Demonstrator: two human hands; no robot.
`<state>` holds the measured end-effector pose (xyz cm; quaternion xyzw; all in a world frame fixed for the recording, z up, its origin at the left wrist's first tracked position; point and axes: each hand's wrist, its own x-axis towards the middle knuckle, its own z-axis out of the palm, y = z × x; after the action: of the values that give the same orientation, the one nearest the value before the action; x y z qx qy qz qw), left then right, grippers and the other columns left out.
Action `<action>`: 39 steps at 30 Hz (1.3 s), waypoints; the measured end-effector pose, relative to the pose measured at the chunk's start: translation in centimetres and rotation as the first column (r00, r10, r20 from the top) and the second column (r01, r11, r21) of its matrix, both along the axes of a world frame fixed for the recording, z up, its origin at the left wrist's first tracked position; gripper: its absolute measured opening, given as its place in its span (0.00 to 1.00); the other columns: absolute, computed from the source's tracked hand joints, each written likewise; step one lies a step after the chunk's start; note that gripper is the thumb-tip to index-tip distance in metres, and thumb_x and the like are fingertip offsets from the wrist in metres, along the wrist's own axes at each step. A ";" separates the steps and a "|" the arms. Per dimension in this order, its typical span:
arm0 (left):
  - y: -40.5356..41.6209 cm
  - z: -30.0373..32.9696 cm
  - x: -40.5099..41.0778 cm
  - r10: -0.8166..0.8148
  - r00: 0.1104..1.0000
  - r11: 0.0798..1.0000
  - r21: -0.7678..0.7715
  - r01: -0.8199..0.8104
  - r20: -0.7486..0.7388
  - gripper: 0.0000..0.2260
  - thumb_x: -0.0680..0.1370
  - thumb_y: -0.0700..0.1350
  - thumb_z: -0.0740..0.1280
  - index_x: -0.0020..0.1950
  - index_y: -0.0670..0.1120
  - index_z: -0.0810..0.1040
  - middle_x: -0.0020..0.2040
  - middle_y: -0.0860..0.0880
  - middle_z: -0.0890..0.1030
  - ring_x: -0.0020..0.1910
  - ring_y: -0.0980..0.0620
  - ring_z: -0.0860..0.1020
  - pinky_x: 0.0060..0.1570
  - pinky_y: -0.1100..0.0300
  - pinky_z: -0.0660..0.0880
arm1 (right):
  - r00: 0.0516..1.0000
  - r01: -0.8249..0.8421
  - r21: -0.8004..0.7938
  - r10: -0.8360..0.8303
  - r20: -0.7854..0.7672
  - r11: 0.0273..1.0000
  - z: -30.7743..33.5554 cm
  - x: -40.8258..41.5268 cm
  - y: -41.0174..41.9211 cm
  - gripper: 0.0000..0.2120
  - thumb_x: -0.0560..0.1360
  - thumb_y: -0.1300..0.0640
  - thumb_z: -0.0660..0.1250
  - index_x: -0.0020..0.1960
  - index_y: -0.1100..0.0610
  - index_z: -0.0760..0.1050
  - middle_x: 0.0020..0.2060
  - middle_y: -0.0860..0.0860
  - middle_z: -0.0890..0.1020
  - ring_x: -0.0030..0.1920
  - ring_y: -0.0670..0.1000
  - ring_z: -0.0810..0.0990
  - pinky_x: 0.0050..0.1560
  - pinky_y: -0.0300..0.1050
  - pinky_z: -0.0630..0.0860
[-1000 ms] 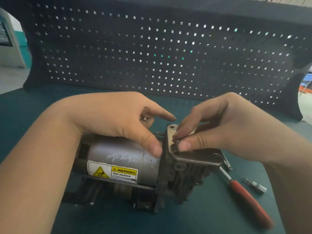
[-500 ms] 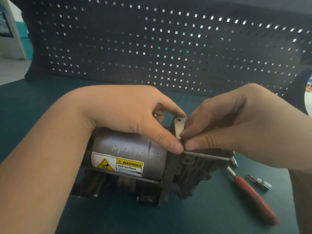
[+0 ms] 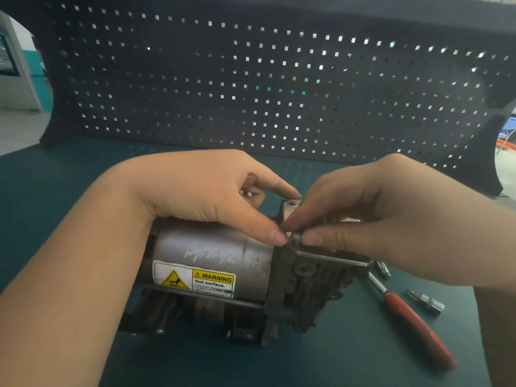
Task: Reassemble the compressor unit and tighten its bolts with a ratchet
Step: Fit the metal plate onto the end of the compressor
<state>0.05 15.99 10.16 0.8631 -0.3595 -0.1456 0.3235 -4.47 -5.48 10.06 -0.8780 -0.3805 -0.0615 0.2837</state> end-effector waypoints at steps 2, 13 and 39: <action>-0.3 0.0 -0.2 -0.008 1.000 0.999 0.042 0.007 0.008 0.35 0.59 0.63 0.77 0.65 0.63 0.75 0.24 0.59 0.67 0.24 0.61 0.66 0.26 0.72 0.61 | 0.999 0.033 -0.012 -0.032 0.032 0.999 -0.1 0.1 0.1 0.12 0.66 0.45 0.71 0.47 0.31 0.78 0.40 0.36 0.82 0.39 0.42 0.82 0.40 0.44 0.79; -1.3 -0.1 -1.0 -0.031 0.979 0.996 0.088 0.013 0.201 0.12 0.60 0.71 0.69 0.40 0.71 0.76 0.28 0.58 0.68 0.28 0.61 0.66 0.32 0.65 0.63 | 0.997 0.080 -0.015 -0.080 -0.014 0.997 0.0 -0.4 0.3 0.02 0.68 0.47 0.71 0.41 0.41 0.80 0.36 0.36 0.81 0.37 0.37 0.80 0.40 0.26 0.71; -1.7 -0.3 -1.0 -0.018 0.994 0.999 0.037 0.014 0.108 0.24 0.60 0.68 0.73 0.54 0.67 0.78 0.49 0.37 0.80 0.47 0.37 0.79 0.55 0.34 0.74 | 0.989 -0.027 0.048 0.033 -0.142 0.998 0.6 -0.1 0.1 0.10 0.71 0.62 0.74 0.44 0.47 0.84 0.38 0.40 0.84 0.42 0.39 0.83 0.50 0.35 0.77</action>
<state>-0.95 14.32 9.86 0.8725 -0.3808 -0.1076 0.2867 -4.62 -5.43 10.65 -0.8676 -0.3709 -0.0030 0.3312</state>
